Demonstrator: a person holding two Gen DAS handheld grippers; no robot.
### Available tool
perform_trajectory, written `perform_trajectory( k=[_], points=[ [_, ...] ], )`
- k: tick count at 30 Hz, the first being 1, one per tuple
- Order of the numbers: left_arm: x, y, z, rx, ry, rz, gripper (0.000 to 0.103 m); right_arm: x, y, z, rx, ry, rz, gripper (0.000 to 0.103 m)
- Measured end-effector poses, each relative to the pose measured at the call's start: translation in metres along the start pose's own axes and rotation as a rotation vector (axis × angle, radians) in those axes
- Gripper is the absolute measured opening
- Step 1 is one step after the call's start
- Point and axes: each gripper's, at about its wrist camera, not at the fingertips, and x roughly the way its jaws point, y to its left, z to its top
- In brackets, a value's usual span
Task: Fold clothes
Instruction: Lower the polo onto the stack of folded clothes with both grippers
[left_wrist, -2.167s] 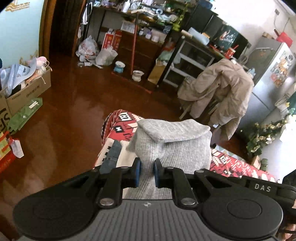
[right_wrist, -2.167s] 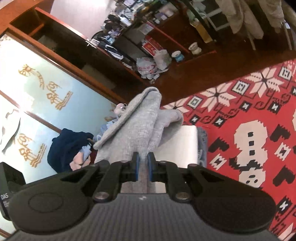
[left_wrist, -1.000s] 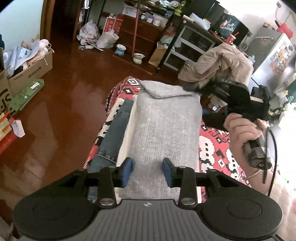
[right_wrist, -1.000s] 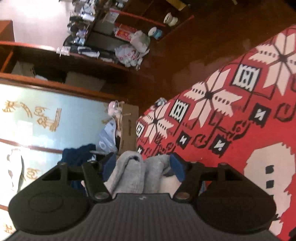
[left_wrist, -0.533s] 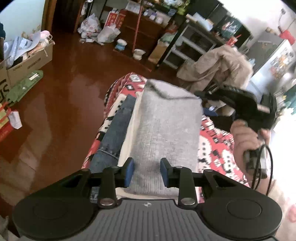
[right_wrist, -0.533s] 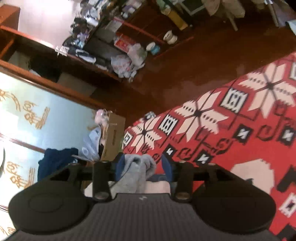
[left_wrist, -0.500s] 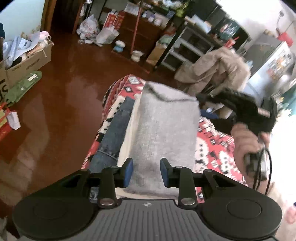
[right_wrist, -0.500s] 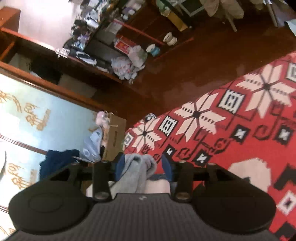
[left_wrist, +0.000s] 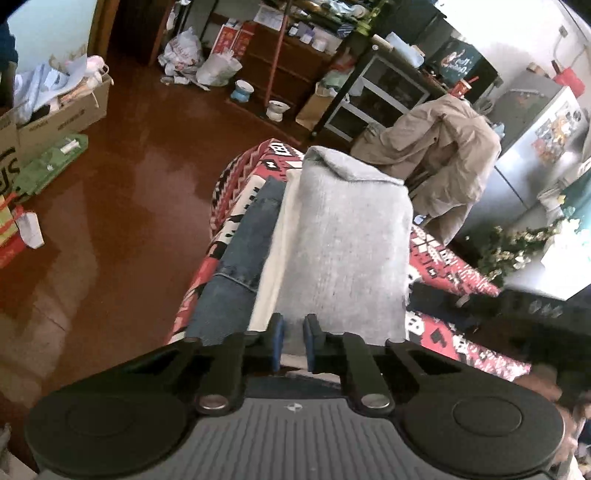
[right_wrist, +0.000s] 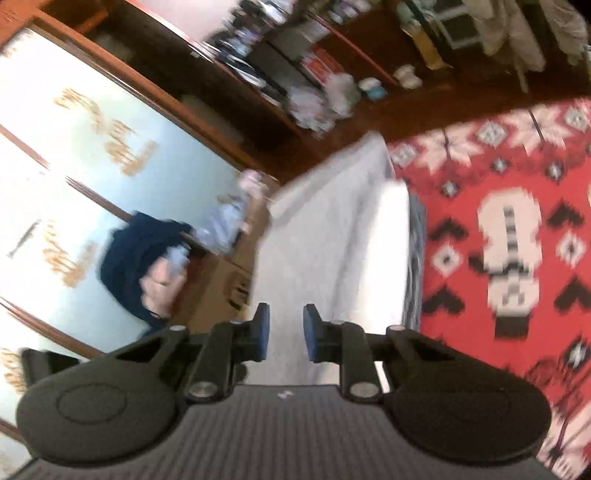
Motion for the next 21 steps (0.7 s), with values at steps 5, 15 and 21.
perform_trajectory(
  k=[5, 15, 21],
  points=[
    [-0.002, 0.009, 0.001, -0.05, 0.01, -0.043, 0.008, 0.008, 0.004, -0.039, 0.003, 0.024, -0.052, 0.0],
    [-0.011, 0.031, 0.003, -0.182, -0.014, -0.135, 0.015, -0.005, -0.014, -0.045, 0.159, 0.018, 0.039, 0.006],
    [-0.013, 0.03, 0.003, -0.205, -0.064, -0.193, 0.052, -0.005, -0.035, -0.033, 0.248, -0.012, 0.083, 0.034]
  ],
)
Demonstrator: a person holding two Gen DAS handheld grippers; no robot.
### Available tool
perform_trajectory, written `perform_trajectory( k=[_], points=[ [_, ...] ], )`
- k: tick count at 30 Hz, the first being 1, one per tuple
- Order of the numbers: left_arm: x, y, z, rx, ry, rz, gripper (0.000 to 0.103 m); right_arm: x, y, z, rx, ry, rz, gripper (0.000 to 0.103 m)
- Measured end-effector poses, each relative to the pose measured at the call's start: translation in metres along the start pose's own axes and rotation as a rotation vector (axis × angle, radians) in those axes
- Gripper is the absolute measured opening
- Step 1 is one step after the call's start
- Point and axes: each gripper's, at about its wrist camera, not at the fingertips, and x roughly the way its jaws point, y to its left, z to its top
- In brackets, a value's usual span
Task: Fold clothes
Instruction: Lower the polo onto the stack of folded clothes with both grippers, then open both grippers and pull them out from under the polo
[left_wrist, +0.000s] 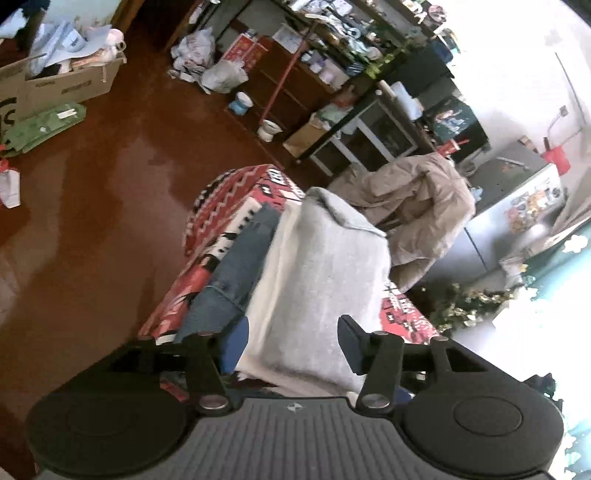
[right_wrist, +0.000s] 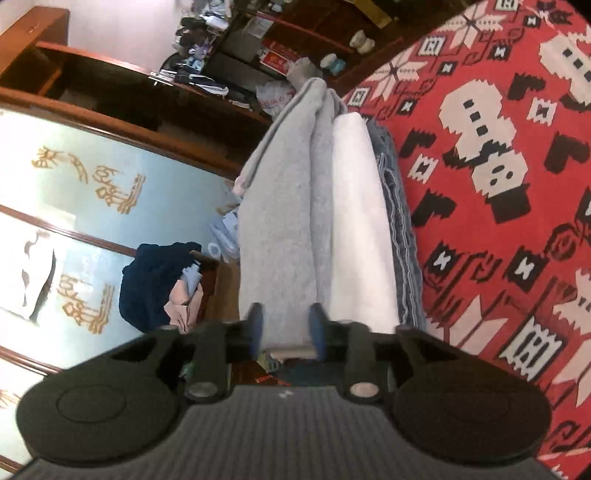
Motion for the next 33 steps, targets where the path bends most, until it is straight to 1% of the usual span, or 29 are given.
perform_trajectory(
  k=[2, 5, 7, 8, 9, 10, 11, 12, 13, 14, 16, 18, 21, 22, 23, 25, 27, 28, 29, 31, 33],
  points=[
    [0.008, -0.001, -0.001, 0.011, 0.025, 0.011, 0.052, 0.01, -0.004, 0.004, 0.01, 0.021, -0.015, 0.034],
    [0.019, 0.0, -0.004, 0.011, 0.059, 0.005, 0.05, 0.02, -0.012, 0.002, 0.052, 0.042, -0.018, 0.033],
    [0.022, 0.0, -0.004, 0.016, 0.064, -0.023, 0.05, 0.022, -0.015, -0.001, 0.055, 0.031, -0.007, 0.034],
    [0.022, 0.0, -0.004, 0.018, 0.065, -0.047, 0.048, 0.024, -0.017, -0.001, 0.063, 0.03, -0.002, 0.034],
    [0.022, -0.001, -0.004, 0.018, 0.07, -0.072, 0.038, 0.026, -0.02, -0.001, 0.074, 0.031, 0.002, 0.034],
    [0.023, 0.0, -0.004, 0.01, 0.081, -0.095, 0.032, 0.029, -0.022, -0.001, 0.086, 0.031, 0.006, 0.034],
    [0.023, 0.002, -0.003, -0.004, 0.092, -0.113, 0.019, 0.031, -0.024, -0.001, 0.097, 0.031, 0.01, 0.032],
    [0.021, 0.004, -0.002, -0.019, 0.096, -0.128, 0.014, 0.033, -0.026, -0.001, 0.109, 0.032, 0.014, 0.022],
    [0.019, 0.005, -0.001, -0.033, 0.096, -0.142, 0.013, 0.036, -0.029, -0.001, 0.12, 0.032, 0.018, 0.018],
    [0.017, 0.006, 0.0, -0.047, 0.097, -0.156, 0.011, 0.033, -0.025, -0.001, 0.104, 0.026, 0.011, 0.016],
    [0.012, 0.008, 0.001, -0.073, 0.098, -0.184, 0.01, 0.021, -0.01, 0.002, 0.032, 0.004, -0.02, 0.014],
    [0.011, 0.011, -0.003, -0.091, 0.1, -0.194, 0.01, 0.008, 0.007, 0.004, -0.029, -0.024, -0.041, 0.014],
    [0.018, 0.02, -0.007, -0.104, 0.114, -0.141, 0.01, 0.004, 0.021, 0.007, -0.085, -0.015, -0.073, 0.013],
    [0.021, 0.023, -0.008, -0.107, 0.119, -0.12, 0.01, 0.009, 0.019, 0.007, -0.097, 0.001, -0.095, 0.014],
    [0.024, 0.026, -0.01, -0.111, 0.124, -0.1, 0.013, 0.014, 0.014, 0.005, -0.097, 0.016, -0.111, 0.014],
    [0.019, 0.023, -0.011, -0.076, 0.113, -0.068, 0.016, 0.023, -0.001, -0.001, -0.078, 0.035, -0.13, 0.018],
    [0.012, 0.018, -0.011, -0.031, 0.098, -0.039, 0.027, 0.021, -0.01, -0.005, -0.061, 0.025, -0.104, 0.017],
    [0.009, 0.016, -0.011, -0.009, 0.091, -0.024, 0.03, 0.016, -0.013, -0.006, -0.053, 0.019, -0.094, 0.018],
    [0.004, 0.011, -0.011, 0.017, 0.077, -0.012, 0.031, 0.012, -0.014, -0.006, -0.051, 0.013, -0.09, 0.021],
    [-0.006, 0.0, -0.009, 0.072, 0.042, 0.009, 0.031, 0.002, -0.013, -0.007, -0.061, -0.002, -0.085, 0.026],
    [-0.01, -0.015, -0.005, 0.116, 0.008, -0.001, 0.031, -0.011, -0.006, -0.007, -0.097, -0.033, -0.087, 0.026]
  ],
)
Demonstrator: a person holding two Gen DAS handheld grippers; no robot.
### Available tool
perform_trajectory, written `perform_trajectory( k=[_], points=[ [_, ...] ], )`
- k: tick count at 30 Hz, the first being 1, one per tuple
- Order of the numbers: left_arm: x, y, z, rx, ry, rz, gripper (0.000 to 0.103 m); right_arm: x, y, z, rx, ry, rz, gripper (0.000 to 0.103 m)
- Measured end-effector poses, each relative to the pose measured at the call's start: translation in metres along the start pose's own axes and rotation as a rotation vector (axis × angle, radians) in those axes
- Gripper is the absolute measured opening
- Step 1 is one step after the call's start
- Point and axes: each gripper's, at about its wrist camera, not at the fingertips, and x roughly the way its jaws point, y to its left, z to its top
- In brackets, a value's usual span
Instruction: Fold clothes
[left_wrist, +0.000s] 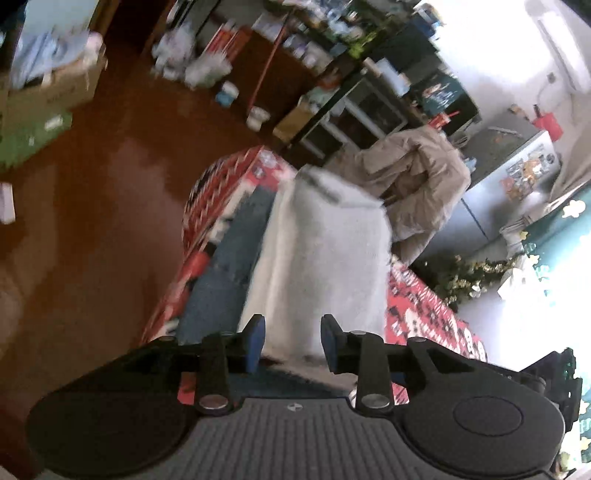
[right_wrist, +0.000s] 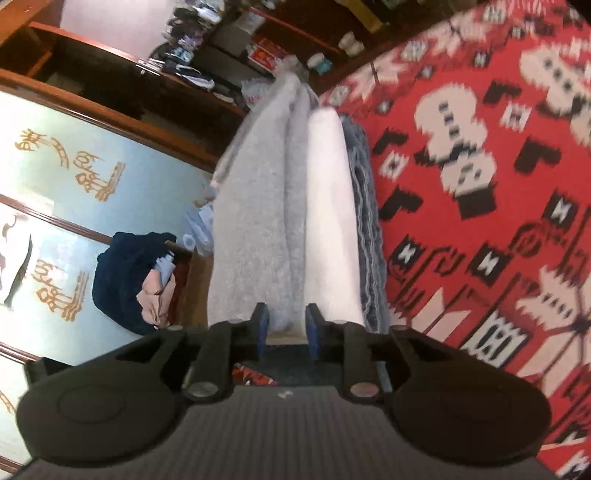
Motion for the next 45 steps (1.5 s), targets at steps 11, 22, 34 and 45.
perform_trajectory(
  k=[11, 22, 34, 45],
  points=[
    [0.057, -0.032, 0.003, 0.186, 0.089, 0.06, 0.011, 0.016, 0.041, 0.005, -0.124, -0.046, -0.045, 0.013],
    [0.013, -0.028, -0.027, 0.252, 0.082, 0.164, 0.009, -0.006, 0.048, -0.048, -0.226, -0.016, -0.062, 0.015],
    [-0.075, -0.088, -0.074, 0.345, -0.039, 0.236, 0.07, -0.124, 0.101, -0.092, -0.481, -0.125, -0.23, 0.059],
    [-0.107, -0.125, -0.133, 0.457, -0.067, 0.372, 0.092, -0.212, 0.125, -0.162, -0.612, -0.205, -0.348, 0.1]
  ],
)
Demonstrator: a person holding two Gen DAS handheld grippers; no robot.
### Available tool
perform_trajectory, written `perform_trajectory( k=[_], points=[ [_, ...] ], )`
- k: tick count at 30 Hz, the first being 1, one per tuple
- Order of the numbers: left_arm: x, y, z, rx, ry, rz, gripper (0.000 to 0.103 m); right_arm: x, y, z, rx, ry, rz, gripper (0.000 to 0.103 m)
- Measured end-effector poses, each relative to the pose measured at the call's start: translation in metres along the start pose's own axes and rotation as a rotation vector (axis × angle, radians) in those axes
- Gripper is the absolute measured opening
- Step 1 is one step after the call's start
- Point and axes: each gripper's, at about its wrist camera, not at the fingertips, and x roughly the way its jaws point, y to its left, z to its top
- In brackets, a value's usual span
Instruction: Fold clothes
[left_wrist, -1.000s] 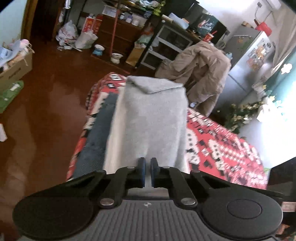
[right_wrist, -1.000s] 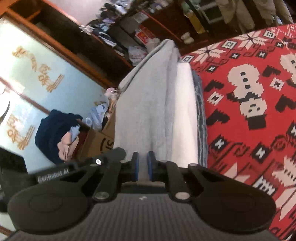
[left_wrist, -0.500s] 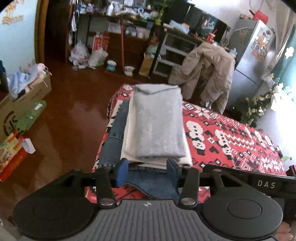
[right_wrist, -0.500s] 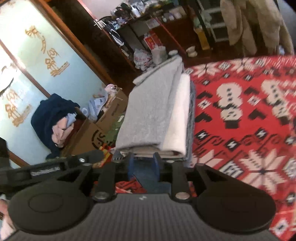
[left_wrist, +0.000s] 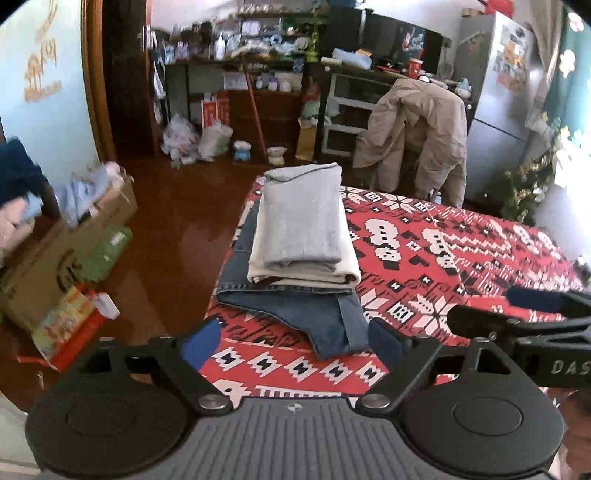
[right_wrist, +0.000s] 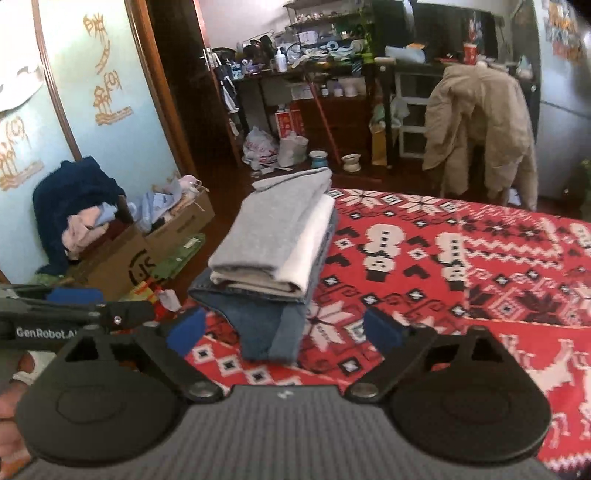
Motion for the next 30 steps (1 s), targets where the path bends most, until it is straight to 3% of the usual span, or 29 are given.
perform_trajectory(
  k=[13, 30],
  points=[
    [-0.019, -0.021, -0.036, 0.03, -0.033, 0.097, 0.094, -0.031, 0.005, -0.033, 0.011, 0.027, -0.071, 0.102],
    [-0.016, -0.014, -0.038, -0.019, -0.013, 0.08, 0.094, -0.02, 0.003, -0.034, 0.035, 0.066, -0.08, 0.102]
  ],
)
